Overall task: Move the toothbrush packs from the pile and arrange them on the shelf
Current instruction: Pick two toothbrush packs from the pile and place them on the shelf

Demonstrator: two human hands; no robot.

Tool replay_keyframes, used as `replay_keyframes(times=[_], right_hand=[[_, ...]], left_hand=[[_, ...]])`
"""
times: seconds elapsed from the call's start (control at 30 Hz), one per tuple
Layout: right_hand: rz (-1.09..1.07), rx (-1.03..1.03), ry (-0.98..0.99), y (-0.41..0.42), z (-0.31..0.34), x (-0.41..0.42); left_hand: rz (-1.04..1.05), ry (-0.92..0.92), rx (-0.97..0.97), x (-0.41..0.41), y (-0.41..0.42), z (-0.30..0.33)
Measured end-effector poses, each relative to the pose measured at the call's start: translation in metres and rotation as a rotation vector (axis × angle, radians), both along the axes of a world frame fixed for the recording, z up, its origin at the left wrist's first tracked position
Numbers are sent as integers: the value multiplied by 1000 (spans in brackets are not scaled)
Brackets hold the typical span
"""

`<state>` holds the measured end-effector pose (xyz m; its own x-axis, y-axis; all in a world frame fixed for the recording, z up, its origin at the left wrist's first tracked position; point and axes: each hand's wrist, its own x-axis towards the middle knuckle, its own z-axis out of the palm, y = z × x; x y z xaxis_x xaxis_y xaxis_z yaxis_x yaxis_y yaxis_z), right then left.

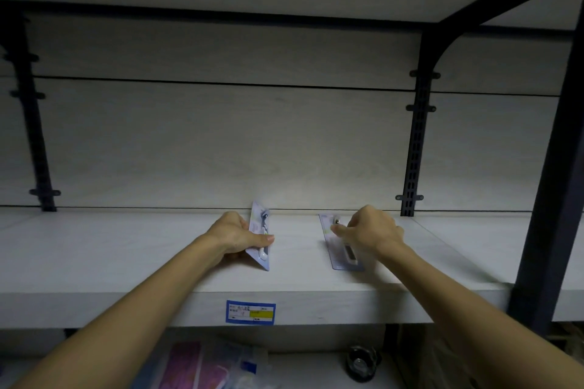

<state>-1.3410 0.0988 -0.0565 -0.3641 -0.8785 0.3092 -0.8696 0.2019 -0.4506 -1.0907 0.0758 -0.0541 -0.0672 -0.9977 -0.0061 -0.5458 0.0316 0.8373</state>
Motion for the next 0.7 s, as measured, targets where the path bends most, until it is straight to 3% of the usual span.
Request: replay_keyframes(times=[0.17, 0.43, 0.7], right_hand=[[-10, -20, -14, 0, 0, 6], [-9, -15, -26, 2, 8, 8], [113, -110, 84, 10, 19, 19]], left_hand=[[-8, -111, -12, 8, -7, 3], [36, -482, -83, 12, -9, 8], [108, -509, -251, 16, 11, 10]])
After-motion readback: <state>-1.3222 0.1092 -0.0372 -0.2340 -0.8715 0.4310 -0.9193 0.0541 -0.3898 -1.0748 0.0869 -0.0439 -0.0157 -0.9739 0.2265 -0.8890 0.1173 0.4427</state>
